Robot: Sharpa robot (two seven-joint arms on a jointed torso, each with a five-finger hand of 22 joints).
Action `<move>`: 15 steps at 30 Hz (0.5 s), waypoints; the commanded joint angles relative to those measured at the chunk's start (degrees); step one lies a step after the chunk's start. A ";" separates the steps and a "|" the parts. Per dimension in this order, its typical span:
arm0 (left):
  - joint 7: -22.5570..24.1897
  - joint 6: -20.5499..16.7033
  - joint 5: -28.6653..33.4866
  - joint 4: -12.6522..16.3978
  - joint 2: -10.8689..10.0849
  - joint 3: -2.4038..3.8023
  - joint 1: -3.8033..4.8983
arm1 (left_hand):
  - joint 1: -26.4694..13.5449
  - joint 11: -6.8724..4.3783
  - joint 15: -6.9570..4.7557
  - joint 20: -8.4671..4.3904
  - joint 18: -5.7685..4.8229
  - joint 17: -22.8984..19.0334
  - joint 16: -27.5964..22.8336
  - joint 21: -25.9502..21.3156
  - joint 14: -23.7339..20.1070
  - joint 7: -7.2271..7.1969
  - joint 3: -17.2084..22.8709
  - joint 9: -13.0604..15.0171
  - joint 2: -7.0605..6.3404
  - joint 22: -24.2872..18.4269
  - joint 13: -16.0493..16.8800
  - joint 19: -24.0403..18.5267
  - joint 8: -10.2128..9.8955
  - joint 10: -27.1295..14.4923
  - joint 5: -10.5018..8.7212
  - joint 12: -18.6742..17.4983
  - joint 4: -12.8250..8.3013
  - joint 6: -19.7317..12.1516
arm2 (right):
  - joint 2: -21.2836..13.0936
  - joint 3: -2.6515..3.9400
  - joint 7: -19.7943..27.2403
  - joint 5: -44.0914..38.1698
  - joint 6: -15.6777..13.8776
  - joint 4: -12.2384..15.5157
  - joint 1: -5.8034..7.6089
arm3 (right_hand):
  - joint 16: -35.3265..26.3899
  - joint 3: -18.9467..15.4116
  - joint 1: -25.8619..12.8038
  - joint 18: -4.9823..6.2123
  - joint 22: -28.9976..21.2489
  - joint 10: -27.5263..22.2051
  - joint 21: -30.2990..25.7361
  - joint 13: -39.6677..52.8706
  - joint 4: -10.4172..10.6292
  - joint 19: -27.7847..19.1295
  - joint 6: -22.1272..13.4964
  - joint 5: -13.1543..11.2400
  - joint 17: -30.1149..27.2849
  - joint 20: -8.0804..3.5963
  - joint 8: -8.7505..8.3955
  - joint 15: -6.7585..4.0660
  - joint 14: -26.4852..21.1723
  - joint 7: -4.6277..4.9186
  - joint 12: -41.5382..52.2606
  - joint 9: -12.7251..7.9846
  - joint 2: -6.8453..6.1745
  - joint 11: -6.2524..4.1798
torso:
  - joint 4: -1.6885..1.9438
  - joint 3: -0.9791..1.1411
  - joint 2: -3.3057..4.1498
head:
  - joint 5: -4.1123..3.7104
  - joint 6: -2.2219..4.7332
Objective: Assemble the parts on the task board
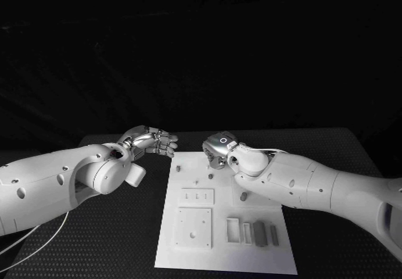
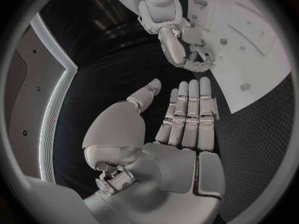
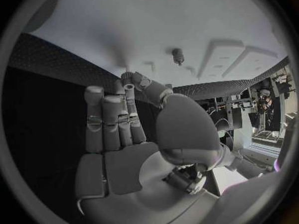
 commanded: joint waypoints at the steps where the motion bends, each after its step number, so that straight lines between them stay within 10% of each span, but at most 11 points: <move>1: 0.33 0.59 -0.15 0.11 0.15 0.05 0.13 | -0.33 0.25 0.34 0.06 1.15 0.07 -0.35 -0.25 -0.02 0.26 0.00 0.06 -0.22 0.06 0.08 -0.51 -0.18 0.10 0.25 -0.24 0.26 -0.04 | 0.10 -0.02 -0.09 -0.76 0.14 -0.15 -0.02 | 0.25 0.22 0.25 4.88 1.23 2.01 0.36 6.07 0.03 -0.01 0.41 0.16 -0.08 -0.27 0.27 -0.44 0.13 0.11 0.34 0.02 0.57 -1.13 | -0.02 -0.02 0.02 | 0.01 -0.01; 15: 0.27 0.57 -0.15 0.20 0.17 0.05 0.39 | -0.31 0.26 0.35 0.07 1.15 0.14 -0.44 -0.29 -0.02 0.26 -0.01 0.07 -0.26 0.08 0.12 -0.53 -0.23 0.10 0.25 -0.34 0.25 -0.05 | 0.56 -0.02 0.74 0.11 2.01 -0.66 -0.02 | 0.23 0.22 0.16 4.88 1.21 1.90 0.36 6.19 0.06 -0.08 0.33 0.15 -0.13 -0.24 0.16 -0.40 0.09 0.15 0.22 0.07 0.50 -1.09 | 0.03 -0.03 0.05 | 0.08 -0.23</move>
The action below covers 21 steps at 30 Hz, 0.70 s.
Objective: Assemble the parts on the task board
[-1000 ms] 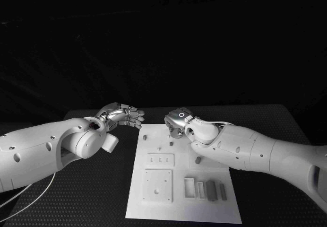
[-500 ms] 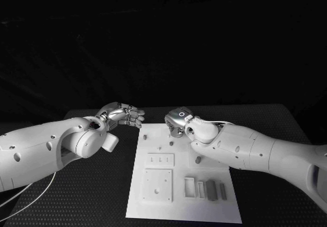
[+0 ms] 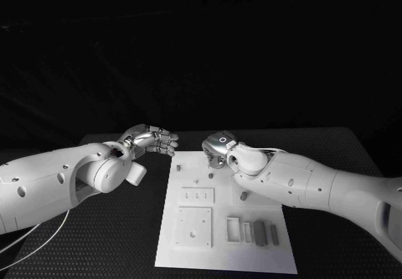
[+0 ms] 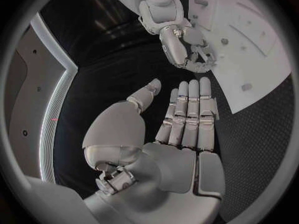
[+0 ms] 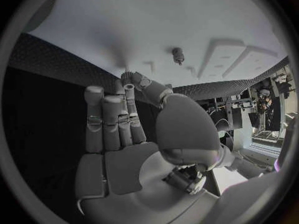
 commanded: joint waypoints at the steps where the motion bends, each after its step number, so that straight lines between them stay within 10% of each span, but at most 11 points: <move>1: 0.27 0.58 -0.14 0.17 0.04 0.06 0.18 | -0.31 0.26 0.35 0.08 1.16 0.10 -0.23 -0.29 -0.02 0.27 -0.01 0.08 -0.27 0.09 0.06 -0.53 -0.24 0.10 0.25 -0.35 0.25 -0.05 | 0.07 -0.02 0.58 0.05 2.10 -0.24 -0.02 | 0.22 0.23 0.14 4.88 1.21 1.87 0.35 6.21 0.07 -0.10 0.31 0.38 -0.10 -0.26 0.17 -0.26 -0.06 0.16 0.18 0.10 0.50 -1.07 | 0.02 0.00 0.05 | 0.02 -0.08; 15: 0.25 0.51 -0.22 0.01 0.21 0.05 0.28 | -0.33 0.30 0.37 0.09 1.15 0.17 -0.34 -0.34 -0.03 0.30 -0.04 0.08 -0.32 0.12 0.10 -0.54 -0.32 0.06 0.25 -0.47 0.27 -0.12 | 0.29 -0.02 0.13 0.68 2.72 -0.69 -0.02 | 0.03 0.27 -0.16 4.89 1.16 1.11 0.20 6.48 0.13 -0.53 -0.30 0.38 -0.34 -0.13 -0.38 0.07 -0.31 0.45 -0.46 0.18 0.46 -0.73 | -0.04 0.02 0.05 | 0.02 -0.29; 21: 0.23 0.48 -0.22 0.08 0.18 0.05 0.28 | -0.32 0.32 0.38 0.10 1.15 0.21 -0.38 -0.35 -0.03 0.32 -0.05 0.08 -0.34 0.13 0.12 -0.55 -0.36 0.03 0.25 -0.54 0.27 -0.16 | 0.54 -0.02 0.85 2.82 2.38 -1.26 -0.02 | -0.99 0.44 -0.86 4.89 1.00 -2.55 -0.50 6.17 0.73 -1.58 -4.48 0.41 -1.28 0.20 -3.07 1.76 -1.09 2.23 -2.53 -0.62 -1.30 0.90 | -0.05 -0.01 0.02 | 0.06 -0.35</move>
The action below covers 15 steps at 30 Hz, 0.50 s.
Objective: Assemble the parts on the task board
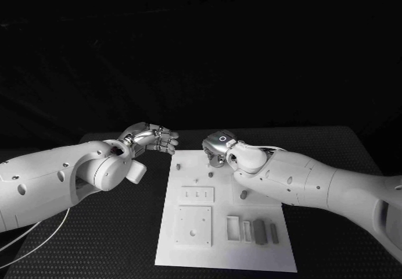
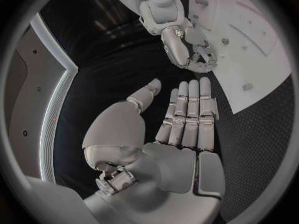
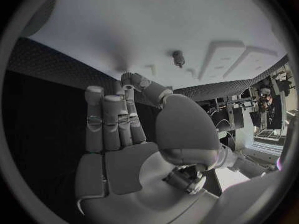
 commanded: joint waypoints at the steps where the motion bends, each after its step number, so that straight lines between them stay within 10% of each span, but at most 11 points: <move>1: 0.28 0.47 -0.17 0.14 0.08 0.05 0.10 | -0.32 0.32 0.38 -0.11 1.16 0.10 -0.38 -0.36 -0.03 0.32 -0.05 0.08 -0.34 0.09 0.08 -0.35 -0.36 0.02 0.25 -0.31 0.27 -0.16 | -0.04 -0.03 0.65 2.11 0.95 -0.31 -0.04 | -0.54 0.03 -1.10 4.88 0.97 -1.74 -0.51 6.08 0.58 -0.44 -2.43 0.11 -0.50 0.10 -1.47 0.66 -0.13 1.09 -0.61 -0.74 -2.02 0.64 | 0.03 -0.02 -0.02 | 0.02 -0.07; 15: 0.20 0.21 -0.18 0.30 -0.24 0.05 0.11 | -0.27 0.48 0.42 -0.07 1.15 0.28 -0.64 -0.47 -0.04 0.48 -0.07 0.05 -0.48 0.15 0.14 -0.40 -0.65 -0.26 0.25 -0.72 0.26 -0.51 | -1.07 -0.03 0.54 3.04 -1.21 0.78 0.03 | -0.91 0.19 -0.90 4.88 0.91 -7.95 -1.47 3.99 3.48 -1.05 -7.55 0.05 -1.73 0.42 -4.12 2.54 -0.48 1.30 -0.59 -2.21 -6.43 2.60 | -0.05 0.02 -0.03 | 0.04 0.03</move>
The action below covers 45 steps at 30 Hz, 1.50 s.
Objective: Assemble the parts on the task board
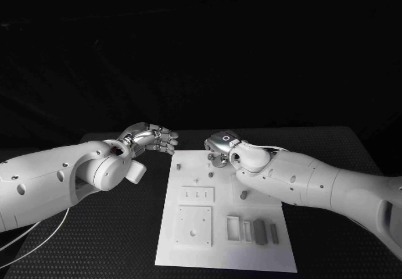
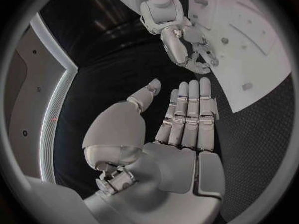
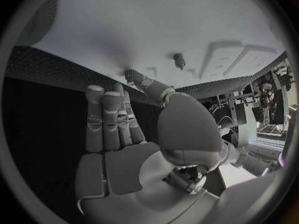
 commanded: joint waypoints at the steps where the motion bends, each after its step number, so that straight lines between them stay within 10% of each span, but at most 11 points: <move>1: 0.28 0.24 -0.15 0.25 -0.04 0.05 0.10 | -0.27 0.28 0.42 -0.07 1.16 0.10 -0.20 -0.25 -0.05 0.28 -0.07 0.05 -0.48 0.09 0.10 -0.40 -0.21 -0.05 0.25 -0.12 0.26 -0.30 | -0.23 -0.02 0.23 0.44 -0.89 0.54 0.03 | -0.31 0.07 0.18 4.91 0.91 -0.39 -0.25 -0.07 0.37 -0.23 -0.29 -0.12 -0.06 0.20 -0.15 0.44 -0.16 0.12 -0.07 -0.06 -0.56 -0.03 | -0.06 0.07 0.02 | -0.02 0.04; 10: 0.31 0.13 -0.16 0.33 -0.38 0.05 0.10 | -0.25 0.30 0.43 -0.07 1.16 0.14 -0.26 -0.27 -0.05 0.30 -0.07 0.06 -0.50 0.10 0.12 -0.41 -0.24 -0.07 0.25 -0.17 0.25 -0.32 | -3.42 0.19 0.30 1.87 -3.59 5.25 0.81 | -0.13 0.07 0.55 4.91 0.95 -0.25 -0.23 -0.21 0.66 -0.03 0.17 -0.14 -0.19 0.15 0.21 0.41 0.06 0.21 0.14 0.00 -0.42 -0.05 | -0.15 0.13 0.02 | -0.04 0.22; 16: 1.42 0.81 -0.17 0.14 -1.05 0.05 0.13 | -0.22 0.30 0.43 -0.07 1.16 0.16 -0.29 -0.28 -0.04 0.29 -0.06 0.07 -0.50 0.11 0.14 -0.42 -0.24 -0.06 0.25 -0.20 0.24 -0.30 | -9.15 2.47 0.37 4.50 -1.60 12.69 1.78 | 0.29 -0.16 0.81 4.91 1.06 0.87 -0.01 -0.13 1.01 0.48 1.10 -0.15 -0.32 -0.04 0.83 0.12 0.62 0.65 0.60 0.14 -0.24 -0.36 | -0.38 0.14 -0.09 | -0.07 1.03; 22: 1.72 1.31 -0.17 -0.73 -0.70 0.05 0.13 | -0.20 0.34 0.43 -0.05 1.16 0.25 -0.39 -0.33 -0.05 0.21 -0.09 0.10 -0.63 0.14 0.18 -0.44 -0.26 -0.13 0.25 -0.35 0.22 -0.29 | -16.14 4.44 0.56 7.77 3.71 18.68 3.17 | 0.98 -0.88 0.04 4.91 1.21 3.71 0.40 0.90 2.28 0.95 2.99 -0.15 -0.31 -0.16 2.08 -0.90 1.00 0.79 1.82 0.88 -0.68 -1.42 | -1.15 0.25 -0.39 | 0.04 1.55; 29: 1.91 1.24 -0.17 -1.97 -0.33 0.04 0.10 | -0.14 0.36 0.42 -0.06 1.18 0.34 -0.43 -0.33 0.03 0.25 -0.04 0.12 -0.46 0.18 0.22 -0.38 -0.28 -0.12 0.25 -0.43 0.25 -0.27 | -22.91 4.68 2.45 12.72 5.37 22.67 3.61 | 0.99 -1.61 -0.90 4.91 1.19 5.99 0.22 2.87 3.82 0.14 1.59 -0.16 -0.57 -0.01 1.49 -1.65 0.13 1.37 2.96 1.00 -2.94 -2.22 | -2.17 0.44 -0.94 | 0.29 2.33; 37: 1.87 1.43 -0.17 -2.64 -0.08 0.02 0.09 | -0.15 0.36 0.42 -0.06 1.18 0.38 -0.45 -0.33 0.05 0.27 -0.05 0.13 -0.46 0.19 0.24 -0.37 -0.30 -0.11 0.25 -0.47 0.25 -0.29 | -23.59 4.65 3.18 12.95 9.49 19.62 3.61 | 3.24 -3.20 -0.89 4.91 1.24 5.41 1.12 24.78 4.66 -0.41 0.56 -0.10 0.11 -0.08 0.85 -3.63 -1.12 0.58 14.30 1.49 -4.00 -4.03 | -2.75 0.81 -1.26 | 0.69 2.43; 45: 1.86 1.80 -0.17 -3.20 0.55 -0.01 0.06 | -0.15 0.37 0.42 -0.06 1.18 0.42 -0.48 -0.34 0.08 0.30 -0.06 0.13 -0.45 0.21 0.27 -0.36 -0.34 -0.11 0.25 -0.51 0.26 -0.31 | -19.73 4.30 4.91 11.16 9.54 13.44 3.06 | 5.48 -2.86 -1.09 4.91 1.29 0.88 3.06 43.66 4.69 -0.78 0.22 -0.14 0.49 -0.35 0.07 -3.68 -1.61 0.08 22.25 1.53 -4.13 -4.36 | -2.28 0.66 -1.13 | 0.18 2.31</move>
